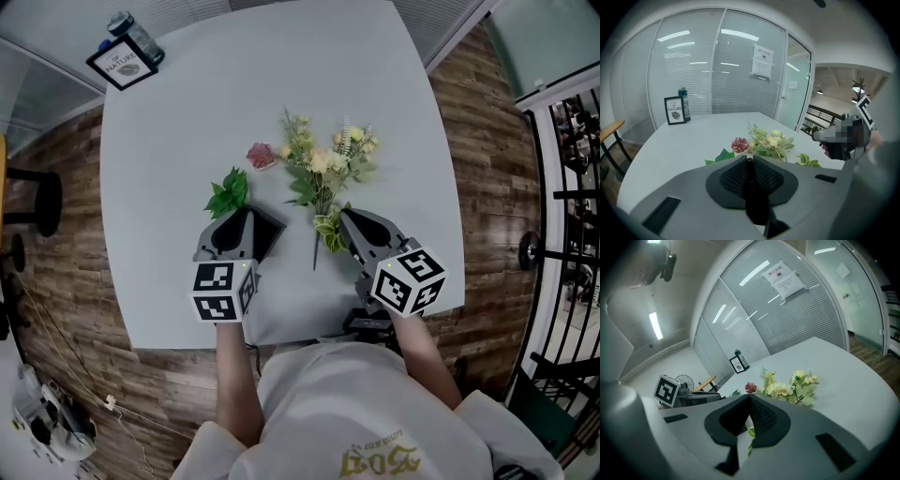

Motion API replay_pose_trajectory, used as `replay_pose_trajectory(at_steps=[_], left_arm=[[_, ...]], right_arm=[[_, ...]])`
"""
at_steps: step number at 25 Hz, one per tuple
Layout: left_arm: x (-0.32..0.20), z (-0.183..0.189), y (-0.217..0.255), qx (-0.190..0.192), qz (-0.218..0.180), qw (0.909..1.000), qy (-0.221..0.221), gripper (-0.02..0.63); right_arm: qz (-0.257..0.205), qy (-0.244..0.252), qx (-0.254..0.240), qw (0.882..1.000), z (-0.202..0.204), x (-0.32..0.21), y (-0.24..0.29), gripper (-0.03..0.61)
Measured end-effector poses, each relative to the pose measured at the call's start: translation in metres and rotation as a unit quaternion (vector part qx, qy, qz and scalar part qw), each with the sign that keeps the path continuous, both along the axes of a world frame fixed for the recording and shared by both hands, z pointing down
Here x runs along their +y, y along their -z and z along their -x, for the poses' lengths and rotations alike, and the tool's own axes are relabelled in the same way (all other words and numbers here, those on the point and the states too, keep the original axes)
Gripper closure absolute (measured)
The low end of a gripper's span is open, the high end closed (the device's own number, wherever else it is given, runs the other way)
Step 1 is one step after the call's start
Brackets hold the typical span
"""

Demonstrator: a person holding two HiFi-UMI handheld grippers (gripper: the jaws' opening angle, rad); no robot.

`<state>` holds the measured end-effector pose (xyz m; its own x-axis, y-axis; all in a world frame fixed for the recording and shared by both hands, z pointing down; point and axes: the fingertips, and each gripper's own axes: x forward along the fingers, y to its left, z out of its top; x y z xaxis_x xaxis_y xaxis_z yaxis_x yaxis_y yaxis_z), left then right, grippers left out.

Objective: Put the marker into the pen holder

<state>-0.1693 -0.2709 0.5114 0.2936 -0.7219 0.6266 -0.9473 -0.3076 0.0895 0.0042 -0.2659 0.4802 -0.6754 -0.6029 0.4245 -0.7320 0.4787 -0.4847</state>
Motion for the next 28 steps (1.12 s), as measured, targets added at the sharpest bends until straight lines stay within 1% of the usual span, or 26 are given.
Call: replay_pose_trajectory(at_steps=[5,10,15,18,22,28], left_arm=[[-0.003,0.003,0.0,-0.011,-0.002,0.9999,0.008,0.565],[-0.003,0.004,-0.003,-0.038,-0.006,0.9992,0.009,0.56],[-0.002,0.002,-0.004,-0.044,-0.004,0.999,0.004,0.56],[-0.003,0.0,-0.003,-0.046,-0.007,0.9989,0.003,0.544],[-0.004,0.0,-0.001,-0.042,-0.011,0.999,0.008,0.523],[-0.002,0.003,0.006,-0.038,-0.023,0.9988,0.019,0.52]], right_arm=[[0.003,0.001,-0.003,1.0,0.0,-0.001,-0.002,0.561],[0.003,0.0,-0.004,1.0,-0.001,-0.001,-0.003,0.561],[0.002,0.0,-0.005,1.0,-0.003,-0.001,-0.001,0.561],[0.0,-0.001,-0.006,1.0,-0.005,-0.001,0.0,0.561],[-0.003,-0.004,-0.005,1.0,-0.009,0.0,0.002,0.561],[-0.01,-0.004,-0.006,1.0,-0.011,0.003,0.008,0.561]])
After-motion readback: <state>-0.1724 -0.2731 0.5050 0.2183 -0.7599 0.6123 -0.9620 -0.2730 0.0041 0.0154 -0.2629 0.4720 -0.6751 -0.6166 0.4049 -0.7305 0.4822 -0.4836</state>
